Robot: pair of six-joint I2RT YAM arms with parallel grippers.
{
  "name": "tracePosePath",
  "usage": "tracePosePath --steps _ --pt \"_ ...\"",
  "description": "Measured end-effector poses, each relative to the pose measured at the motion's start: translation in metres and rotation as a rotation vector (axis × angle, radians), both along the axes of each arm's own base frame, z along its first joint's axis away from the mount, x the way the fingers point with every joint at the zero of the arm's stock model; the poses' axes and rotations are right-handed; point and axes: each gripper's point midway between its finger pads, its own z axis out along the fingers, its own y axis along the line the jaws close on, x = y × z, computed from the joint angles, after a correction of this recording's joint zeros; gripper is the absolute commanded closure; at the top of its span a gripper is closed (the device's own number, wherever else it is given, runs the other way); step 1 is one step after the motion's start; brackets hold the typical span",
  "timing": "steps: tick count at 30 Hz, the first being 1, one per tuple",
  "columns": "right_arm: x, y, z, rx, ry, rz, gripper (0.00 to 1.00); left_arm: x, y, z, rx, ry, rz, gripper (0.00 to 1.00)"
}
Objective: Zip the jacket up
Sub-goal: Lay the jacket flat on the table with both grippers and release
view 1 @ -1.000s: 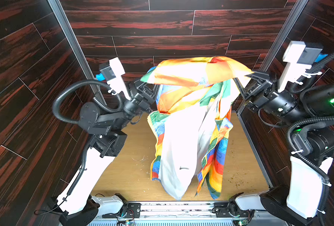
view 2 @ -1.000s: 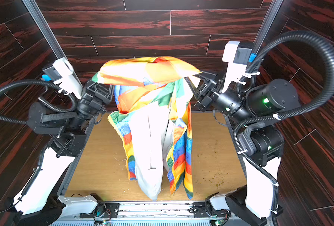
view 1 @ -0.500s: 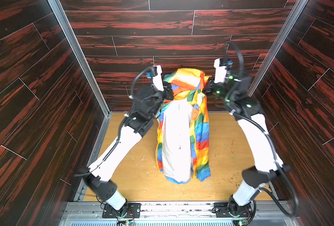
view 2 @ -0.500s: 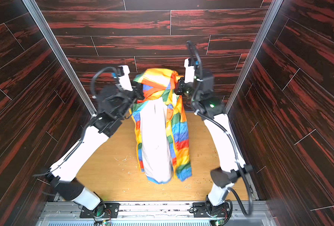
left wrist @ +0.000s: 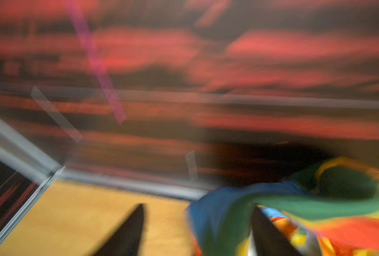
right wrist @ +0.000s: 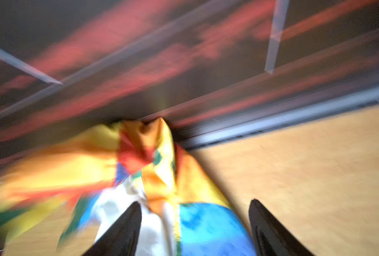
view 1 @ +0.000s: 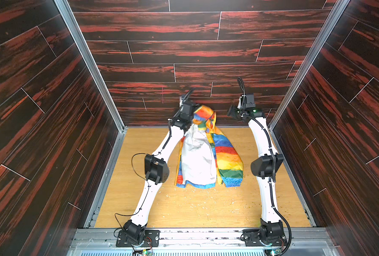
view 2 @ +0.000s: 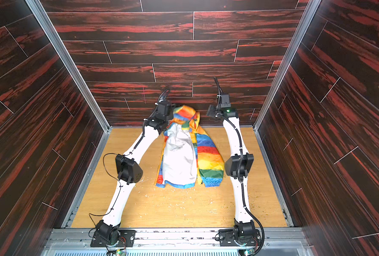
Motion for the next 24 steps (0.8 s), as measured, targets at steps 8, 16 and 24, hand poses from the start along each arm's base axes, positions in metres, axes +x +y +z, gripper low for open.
tracePosePath --steps 8,16,24 --pt "-0.062 0.013 -0.071 0.01 0.238 0.07 0.19 -0.026 0.04 -0.028 -0.05 0.134 0.054 0.09" --pt "-0.171 0.042 -0.082 0.047 0.28 0.194 0.17 -0.159 -0.063 -0.008 -0.24 0.143 -0.273 0.23" --pt "-0.238 0.068 -0.151 0.028 0.401 0.267 0.16 -0.24 -0.126 -0.067 -0.514 0.234 -0.492 0.41"
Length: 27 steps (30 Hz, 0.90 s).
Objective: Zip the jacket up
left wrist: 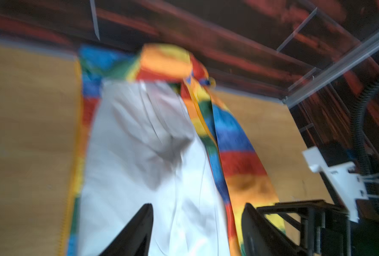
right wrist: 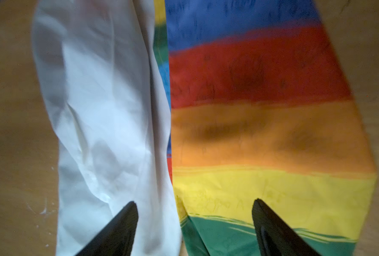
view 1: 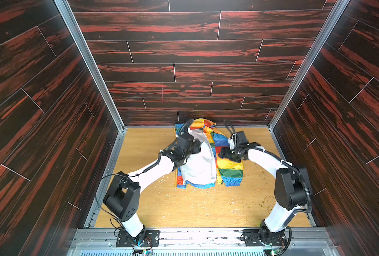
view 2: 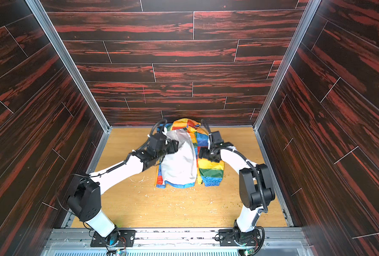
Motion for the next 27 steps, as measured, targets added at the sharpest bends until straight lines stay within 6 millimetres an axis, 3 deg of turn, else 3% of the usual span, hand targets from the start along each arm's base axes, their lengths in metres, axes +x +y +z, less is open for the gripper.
tracePosePath --steps 5,9,15,17,19,23,27 --pt "-0.021 0.012 -0.023 -0.029 0.029 0.031 0.19 -0.036 -0.055 -0.057 -0.055 0.114 -0.143 0.47" --pt "-0.024 0.007 -0.035 -0.045 0.027 0.012 0.36 -0.059 -0.074 -0.089 -0.081 0.168 -0.195 0.57" --pt "-0.023 -0.002 -0.043 -0.073 0.017 -0.023 0.78 -0.062 -0.066 -0.133 -0.092 0.238 -0.15 0.69" --pt "-0.023 -0.005 -0.046 -0.085 0.014 -0.034 0.87 -0.066 -0.058 -0.148 -0.078 0.27 -0.129 0.76" --pt "-0.025 -0.009 -0.049 -0.095 0.018 -0.046 0.98 -0.068 -0.05 -0.161 -0.069 0.297 -0.105 0.89" --pt "-0.031 -0.022 -0.055 -0.109 0.034 -0.076 1.0 -0.066 -0.04 -0.167 -0.095 0.32 -0.065 0.94" --pt "-0.034 -0.042 -0.043 -0.101 0.02 -0.12 1.0 -0.065 -0.028 -0.169 -0.143 0.316 -0.027 0.98"
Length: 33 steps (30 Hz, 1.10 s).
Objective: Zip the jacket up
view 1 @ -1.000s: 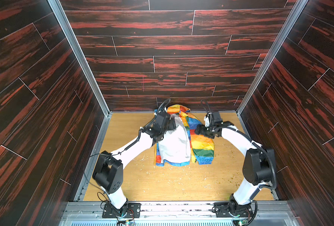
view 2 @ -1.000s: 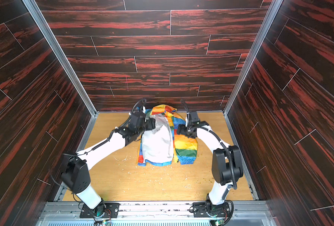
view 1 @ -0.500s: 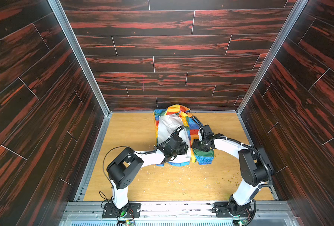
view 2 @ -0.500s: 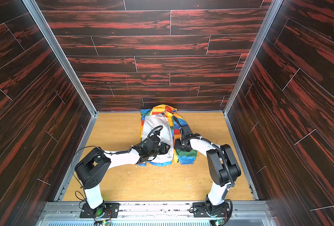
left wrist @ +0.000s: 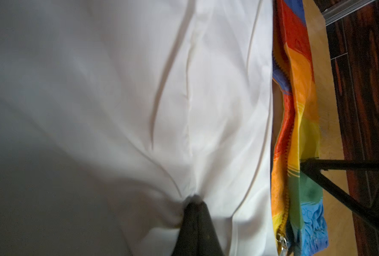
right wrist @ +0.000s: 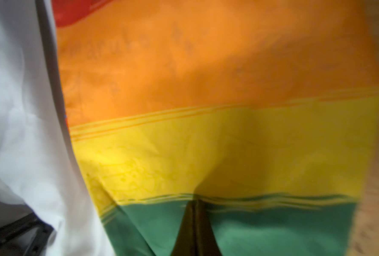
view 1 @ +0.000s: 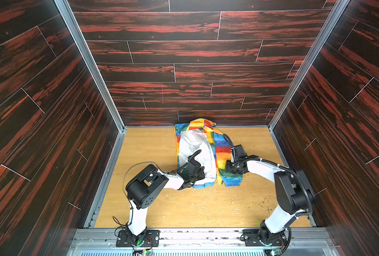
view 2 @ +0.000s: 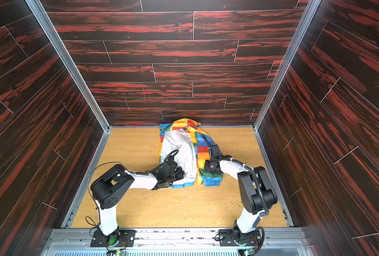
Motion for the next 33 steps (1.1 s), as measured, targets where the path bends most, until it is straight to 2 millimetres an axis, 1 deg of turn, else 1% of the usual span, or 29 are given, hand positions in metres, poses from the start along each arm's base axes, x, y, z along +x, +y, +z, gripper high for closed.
tracePosePath --steps 1,2,4,5,6,7,8,10,12,14,17,19,20,22,24,26,31,33 --pt "0.001 -0.004 0.006 0.004 -0.011 -0.01 0.99 -0.001 0.005 0.0 -0.004 0.001 0.011 0.98" --pt "0.002 -0.006 0.011 0.006 -0.023 -0.014 0.93 -0.001 0.011 0.0 -0.007 0.003 0.025 0.98" --pt "0.003 -0.005 0.022 0.029 -0.047 -0.012 0.68 -0.003 0.023 -0.001 -0.006 0.01 0.051 0.99" --pt "0.002 -0.002 0.027 0.041 -0.055 0.003 0.53 -0.004 0.029 -0.001 -0.006 0.012 0.064 1.0" --pt "0.0 0.003 0.03 0.05 -0.058 0.02 0.42 -0.006 0.034 -0.001 -0.003 0.014 0.076 1.0" --pt "-0.003 0.009 0.031 0.051 -0.06 0.042 0.35 -0.008 0.039 -0.002 -0.003 0.017 0.087 1.0" --pt "-0.007 0.016 0.031 0.048 -0.056 0.068 0.3 -0.01 0.044 -0.002 -0.001 0.02 0.099 1.0" --pt "-0.02 0.036 0.029 0.039 -0.042 0.133 0.24 -0.014 0.053 -0.002 0.003 0.026 0.121 1.0" --pt "-0.036 0.059 0.027 0.027 -0.027 0.21 0.22 -0.019 0.063 -0.002 0.016 0.031 0.141 1.0" --pt "-0.049 0.076 0.026 0.009 -0.015 0.268 0.21 -0.024 0.071 -0.001 0.037 0.038 0.157 1.0" --pt "-0.059 0.095 0.022 -0.027 -0.006 0.32 0.23 -0.036 0.087 0.0 0.081 0.058 0.176 0.98" --pt "-0.062 0.099 0.014 -0.05 0.006 0.33 0.26 -0.044 0.096 0.001 0.11 0.069 0.186 0.96" --pt "-0.063 0.1 0.009 -0.066 0.016 0.333 0.3 -0.048 0.101 0.002 0.125 0.074 0.191 0.95" --pt "-0.066 0.101 -0.002 -0.098 0.037 0.335 0.39 -0.054 0.109 0.005 0.147 0.077 0.198 0.93" --pt "-0.07 0.101 -0.012 -0.125 0.057 0.339 0.56 -0.058 0.115 0.01 0.164 0.072 0.201 0.91" --pt "-0.072 0.1 -0.016 -0.139 0.066 0.335 0.68 -0.059 0.118 0.016 0.171 0.064 0.201 0.9" --pt "-0.07 0.097 -0.015 -0.154 0.054 0.302 0.88 -0.063 0.124 0.028 0.192 0.049 0.197 0.88" --pt "-0.069 0.094 -0.009 -0.161 0.038 0.293 0.98 -0.062 0.125 0.037 0.197 0.035 0.194 0.87"
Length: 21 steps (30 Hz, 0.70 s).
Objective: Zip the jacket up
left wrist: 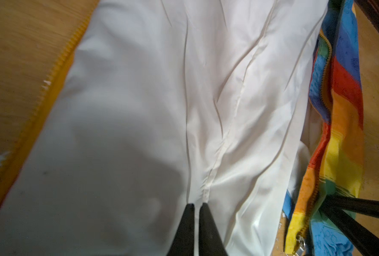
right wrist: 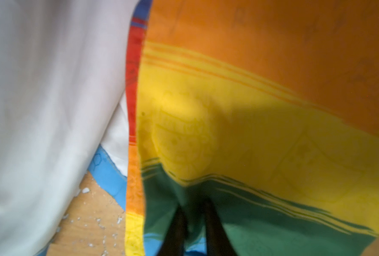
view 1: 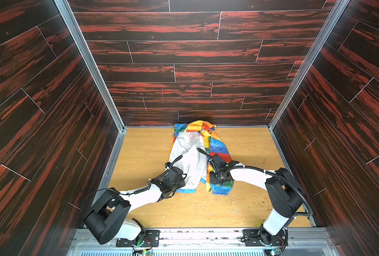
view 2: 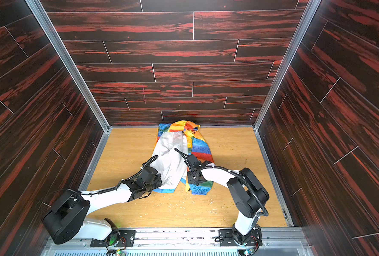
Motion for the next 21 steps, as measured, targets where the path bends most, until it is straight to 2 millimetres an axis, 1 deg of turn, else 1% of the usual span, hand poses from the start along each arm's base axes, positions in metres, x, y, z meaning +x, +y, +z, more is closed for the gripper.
tracePosePath --steps 1,3,4,5,6,8,10,11,13,16,17,18,20,21 --pt "0.0 -0.001 0.004 0.004 -0.009 -0.008 1.0 0.001 0.0 0.005 -0.001 -0.01 -0.003 0.86" --pt "0.001 -0.005 0.018 0.016 -0.04 -0.019 1.0 0.004 -0.002 0.02 -0.009 -0.043 -0.012 0.83" --pt "0.003 -0.007 0.026 0.026 -0.057 -0.024 1.0 0.006 -0.003 0.028 -0.017 -0.062 -0.018 0.75" --pt "0.005 -0.009 0.036 0.041 -0.078 -0.032 1.0 0.007 -0.005 0.036 -0.028 -0.083 -0.025 0.65" --pt "0.007 -0.011 0.045 0.057 -0.1 -0.043 1.0 0.008 -0.008 0.046 -0.042 -0.104 -0.04 0.6" --pt "0.012 -0.019 0.061 0.084 -0.133 -0.067 1.0 0.01 -0.017 0.059 -0.076 -0.125 -0.073 0.62" --pt "0.018 -0.033 0.075 0.111 -0.161 -0.106 1.0 0.012 -0.033 0.072 -0.13 -0.14 -0.133 0.65" --pt "0.02 -0.042 0.081 0.124 -0.169 -0.131 1.0 0.013 -0.043 0.078 -0.164 -0.147 -0.169 0.65" --pt "0.025 -0.061 0.089 0.151 -0.179 -0.184 1.0 0.015 -0.062 0.083 -0.208 -0.145 -0.229 0.64" --pt "0.032 -0.097 0.095 0.195 -0.182 -0.288 1.0 0.014 -0.093 0.084 -0.239 -0.129 -0.326 0.62" --pt "0.033 -0.116 0.094 0.211 -0.178 -0.34 1.0 0.012 -0.103 0.082 -0.243 -0.119 -0.356 0.62" --pt "0.034 -0.128 0.093 0.226 -0.173 -0.38 1.0 0.011 -0.112 0.079 -0.245 -0.109 -0.382 0.62" --pt "0.032 -0.164 0.086 0.25 -0.157 -0.492 1.0 0.011 -0.129 0.071 -0.245 -0.086 -0.427 0.6" --pt "0.031 -0.178 0.083 0.257 -0.149 -0.538 0.92 0.011 -0.137 0.065 -0.242 -0.072 -0.444 0.6"
